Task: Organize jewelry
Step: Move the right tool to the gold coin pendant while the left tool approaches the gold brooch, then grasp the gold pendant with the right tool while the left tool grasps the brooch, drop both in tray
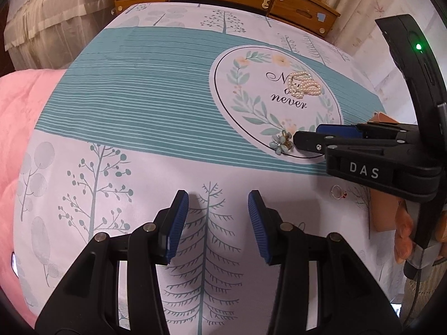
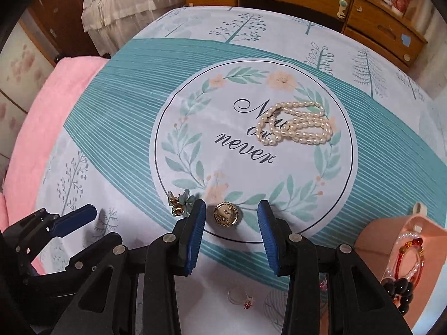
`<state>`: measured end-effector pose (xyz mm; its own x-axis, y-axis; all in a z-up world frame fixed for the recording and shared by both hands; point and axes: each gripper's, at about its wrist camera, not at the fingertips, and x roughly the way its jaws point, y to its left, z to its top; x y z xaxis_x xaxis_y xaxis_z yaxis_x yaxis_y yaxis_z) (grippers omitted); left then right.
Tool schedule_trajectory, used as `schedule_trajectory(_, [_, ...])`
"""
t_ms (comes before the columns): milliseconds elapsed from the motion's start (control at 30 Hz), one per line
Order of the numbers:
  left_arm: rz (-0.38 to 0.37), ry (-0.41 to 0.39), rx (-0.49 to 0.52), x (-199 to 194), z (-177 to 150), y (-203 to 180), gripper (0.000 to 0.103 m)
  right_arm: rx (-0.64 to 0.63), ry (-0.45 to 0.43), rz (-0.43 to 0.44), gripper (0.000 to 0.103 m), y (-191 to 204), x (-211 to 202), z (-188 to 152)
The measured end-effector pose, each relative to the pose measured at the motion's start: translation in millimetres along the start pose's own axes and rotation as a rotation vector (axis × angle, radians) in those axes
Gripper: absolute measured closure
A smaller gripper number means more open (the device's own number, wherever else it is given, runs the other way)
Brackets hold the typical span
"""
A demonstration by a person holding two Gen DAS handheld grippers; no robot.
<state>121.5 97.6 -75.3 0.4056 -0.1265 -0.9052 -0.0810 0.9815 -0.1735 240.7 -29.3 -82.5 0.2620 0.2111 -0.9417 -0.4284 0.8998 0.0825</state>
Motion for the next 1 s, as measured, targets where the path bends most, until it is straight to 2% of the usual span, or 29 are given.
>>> schedule_trajectory(33, [-0.002, 0.0, -0.004, -0.1, 0.2, 0.8, 0.062, -0.006, 0.002, -0.005, 0.065, 0.9, 0.3, 1.0])
schedule_trajectory(200, [0.0, -0.002, -0.011, -2.0, 0.8, 0.9, 0.062, -0.043, -0.008, -0.056, 0.085, 6.8, 0.1, 0.7])
schedule_trajectory(567, [-0.001, -0.009, 0.005, -3.8, 20.8, -20.9, 0.062, 0.033, -0.049, 0.031, 0.085, -14.2, -14.3, -21.7])
schedule_trajectory(767, [-0.016, 0.01, -0.019, 7.3, 49.0, -43.4, 0.062, 0.083, -0.121, 0.075, 0.085, -32.1, -48.5, -39.8])
schedule_trajectory(1000, [0.054, 0.075, -0.007, 40.3, 63.1, -70.9, 0.062, 0.106, -0.213, 0.107, 0.085, -47.3, -94.6, -59.1])
